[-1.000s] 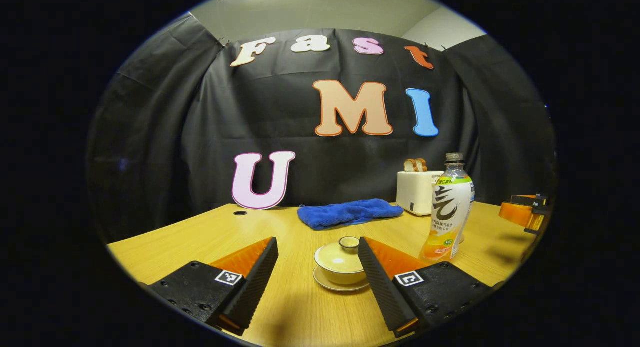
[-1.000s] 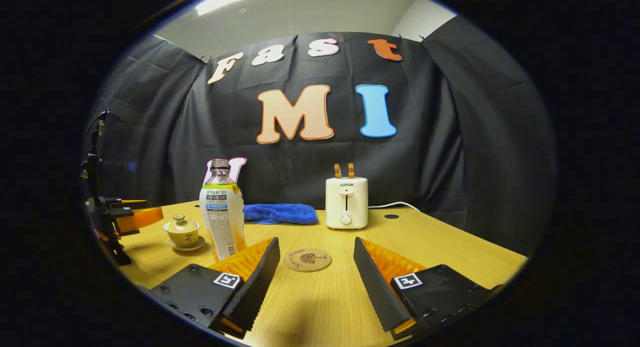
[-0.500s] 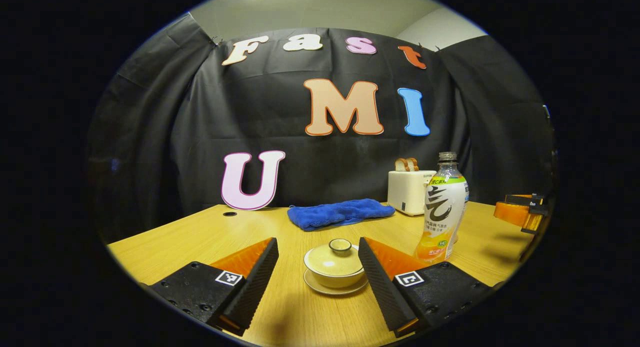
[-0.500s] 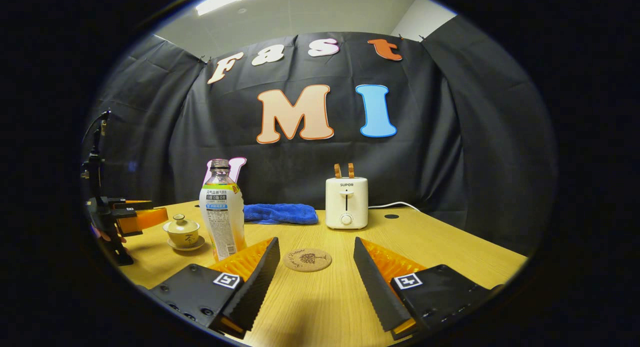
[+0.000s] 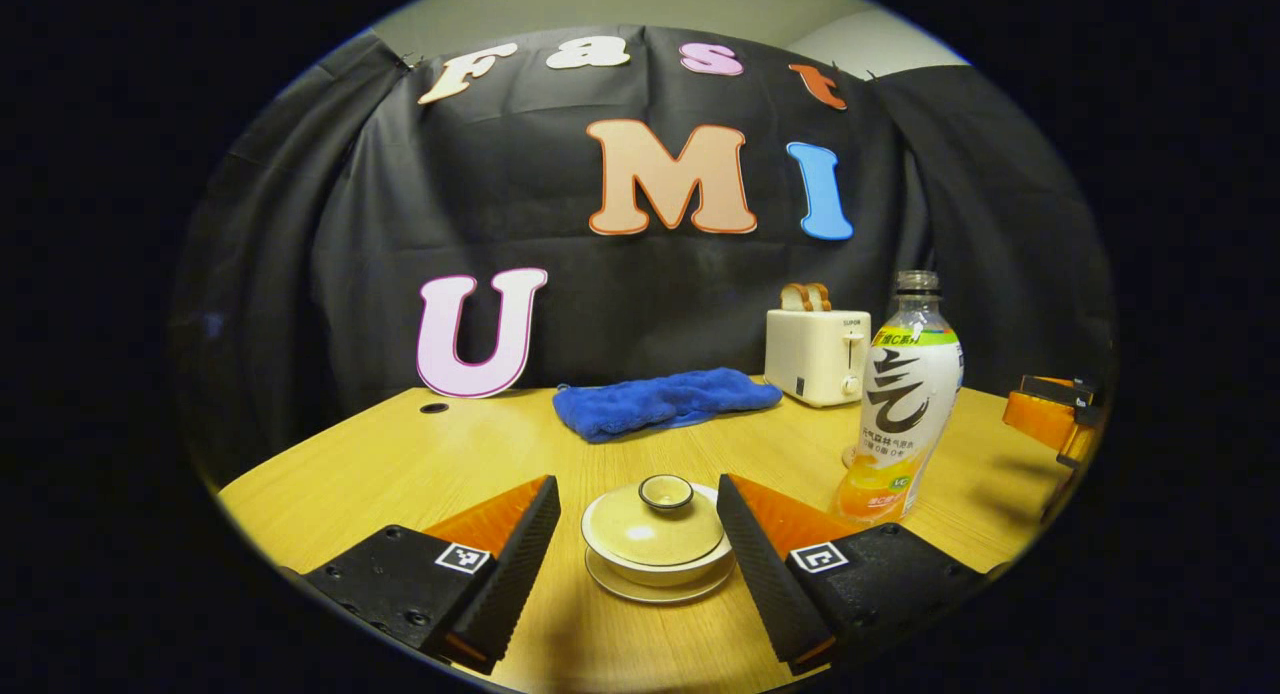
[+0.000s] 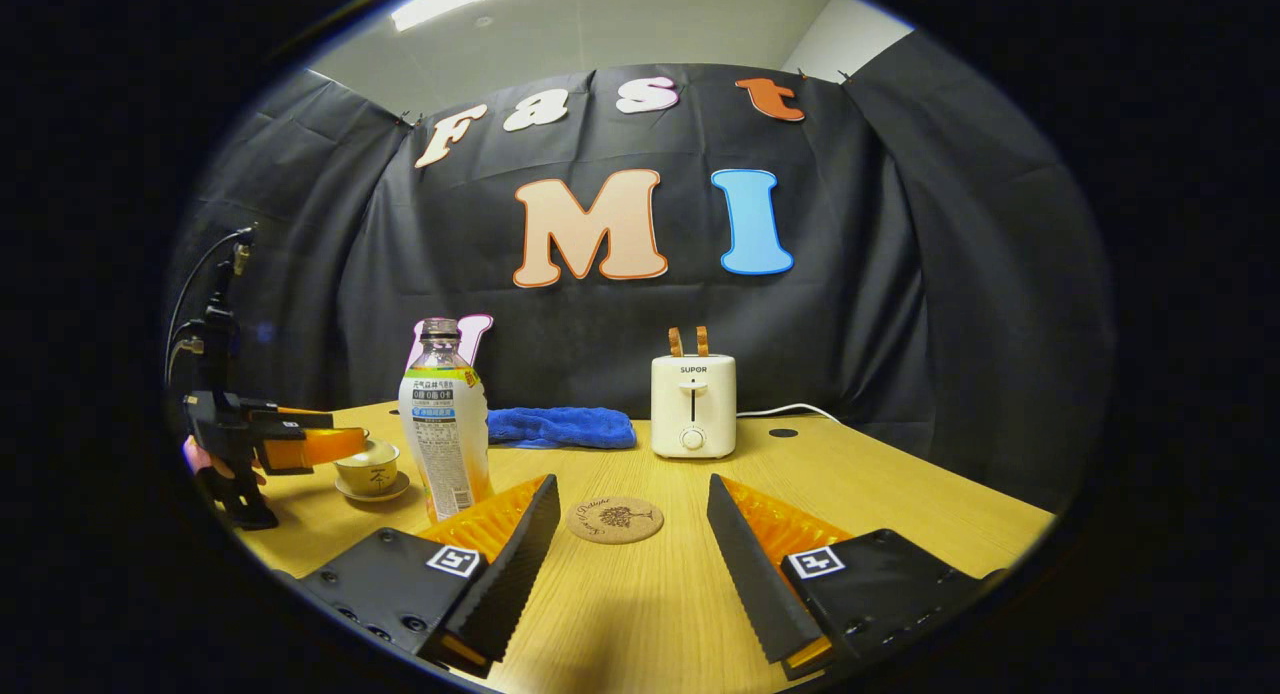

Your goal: Open the teacup lid with one hand, grasp the water bottle and pour water into the teacup with the other hand; after pouring, place the water bottle on the coaster and then close the teacup lid.

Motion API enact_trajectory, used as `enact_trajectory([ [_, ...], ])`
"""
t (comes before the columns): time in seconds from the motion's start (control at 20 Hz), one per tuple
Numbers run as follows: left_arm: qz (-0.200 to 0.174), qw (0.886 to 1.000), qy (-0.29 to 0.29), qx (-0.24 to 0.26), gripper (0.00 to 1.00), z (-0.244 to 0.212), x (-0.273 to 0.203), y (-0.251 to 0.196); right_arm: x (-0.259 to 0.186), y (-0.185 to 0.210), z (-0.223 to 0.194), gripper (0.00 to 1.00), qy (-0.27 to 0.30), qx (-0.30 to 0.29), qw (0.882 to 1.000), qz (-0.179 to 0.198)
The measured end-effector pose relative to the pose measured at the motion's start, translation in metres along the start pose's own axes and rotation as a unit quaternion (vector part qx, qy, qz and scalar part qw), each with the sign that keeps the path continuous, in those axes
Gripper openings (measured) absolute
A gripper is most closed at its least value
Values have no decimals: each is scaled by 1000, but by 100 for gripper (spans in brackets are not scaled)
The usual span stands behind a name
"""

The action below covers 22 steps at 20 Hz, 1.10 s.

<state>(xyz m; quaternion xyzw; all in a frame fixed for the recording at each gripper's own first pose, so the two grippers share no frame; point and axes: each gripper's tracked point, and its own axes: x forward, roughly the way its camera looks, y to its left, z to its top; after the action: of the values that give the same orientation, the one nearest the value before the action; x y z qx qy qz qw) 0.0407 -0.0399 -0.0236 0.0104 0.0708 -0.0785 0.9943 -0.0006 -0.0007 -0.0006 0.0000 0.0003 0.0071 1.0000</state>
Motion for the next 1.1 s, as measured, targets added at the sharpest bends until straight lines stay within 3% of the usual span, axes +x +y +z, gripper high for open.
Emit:
enact_trajectory([
  [0.05,-1,1000,4,2,90,0,2,1,0,0,0,92,0,0,1000,0],
  [0.3,-5,1000,4,8,83,2,13,-3,0,0,0,95,0,0,1000,0],
  [0.45,-11,1000,12,11,74,-1,20,-7,0,0,0,92,0,0,1000,0],
  [0.55,-11,1000,21,13,69,-4,21,-7,0,0,0,95,0,0,1000,0],
  [0.8,-13,1000,16,14,63,0,22,-7,0,0,0,92,0,0,1000,1],
  [0.85,-13,1000,15,14,59,0,22,-7,0,0,0,95,0,0,1000,2],
  [1.0,-17,1000,8,13,48,2,24,-9,0,0,0,92,0,0,1000,2],
  [1.05,-19,1000,8,14,38,2,25,-9,0,0,0,95,0,0,1000,2],
  [1.1,-19,1000,9,14,36,2,25,-9,0,0,-1,95,0,0,1000,2],
])
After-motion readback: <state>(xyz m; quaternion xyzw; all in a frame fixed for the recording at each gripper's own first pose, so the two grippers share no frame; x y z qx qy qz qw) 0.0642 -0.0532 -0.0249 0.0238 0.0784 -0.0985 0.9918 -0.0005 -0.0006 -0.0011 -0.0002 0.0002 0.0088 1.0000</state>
